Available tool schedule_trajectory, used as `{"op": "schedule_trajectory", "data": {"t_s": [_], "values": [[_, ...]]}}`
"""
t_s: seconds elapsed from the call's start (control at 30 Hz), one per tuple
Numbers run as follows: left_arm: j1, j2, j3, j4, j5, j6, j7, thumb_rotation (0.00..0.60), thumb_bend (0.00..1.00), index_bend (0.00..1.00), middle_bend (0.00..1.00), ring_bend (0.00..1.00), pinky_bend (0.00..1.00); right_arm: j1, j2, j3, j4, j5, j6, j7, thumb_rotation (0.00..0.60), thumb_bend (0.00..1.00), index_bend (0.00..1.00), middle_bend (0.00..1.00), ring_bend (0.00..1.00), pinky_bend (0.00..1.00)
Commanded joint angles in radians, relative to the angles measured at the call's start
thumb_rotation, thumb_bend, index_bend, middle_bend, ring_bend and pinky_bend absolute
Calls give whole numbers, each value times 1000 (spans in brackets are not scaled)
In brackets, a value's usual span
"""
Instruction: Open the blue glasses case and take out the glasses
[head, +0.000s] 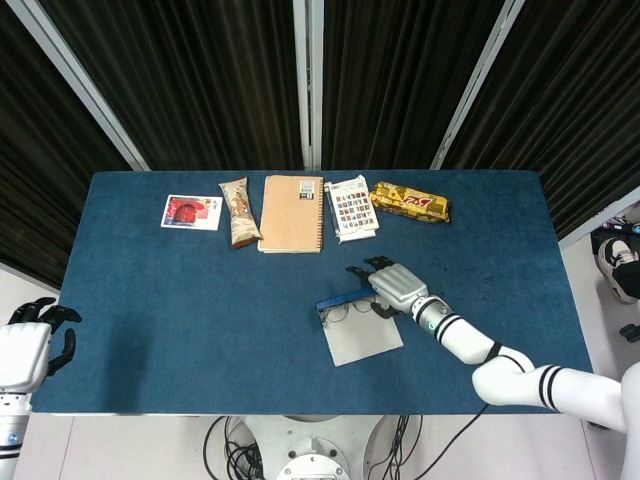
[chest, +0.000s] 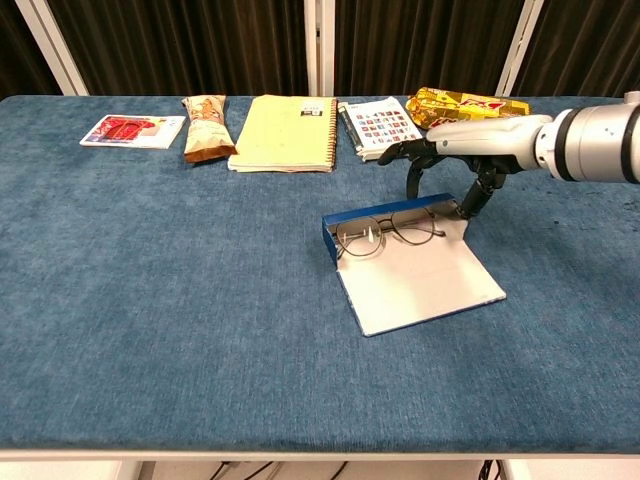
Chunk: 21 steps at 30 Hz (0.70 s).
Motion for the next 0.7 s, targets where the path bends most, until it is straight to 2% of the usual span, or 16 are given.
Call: {"op": "schedule_trajectory", "data": {"t_s": [0.03, 0.2, 0.33, 0.7], "values": [[0, 0, 0, 0, 0, 0, 0, 600, 566, 444, 415, 204, 254, -3, -17, 1, -2, -11, 31, -15, 600, 286, 11, 278, 0, 0], [1, 0, 0, 0, -1, 0, -1, 600, 566, 444, 415, 204, 254, 35, -80, 16, 60, 28, 12, -48, 600, 280, 107, 256, 0, 0], [0, 1, 0, 1, -1, -1, -4, 600, 566, 444, 415, 204, 253, 63, -118, 20, 100, 59, -10, -68, 600, 313, 174, 257, 0, 0], [0, 1, 1, 2, 2, 0, -7, 600, 566, 444, 415, 205, 252, 78, -136, 9, 118, 93, -13, -89, 600, 398, 323, 258, 0, 0]]}}
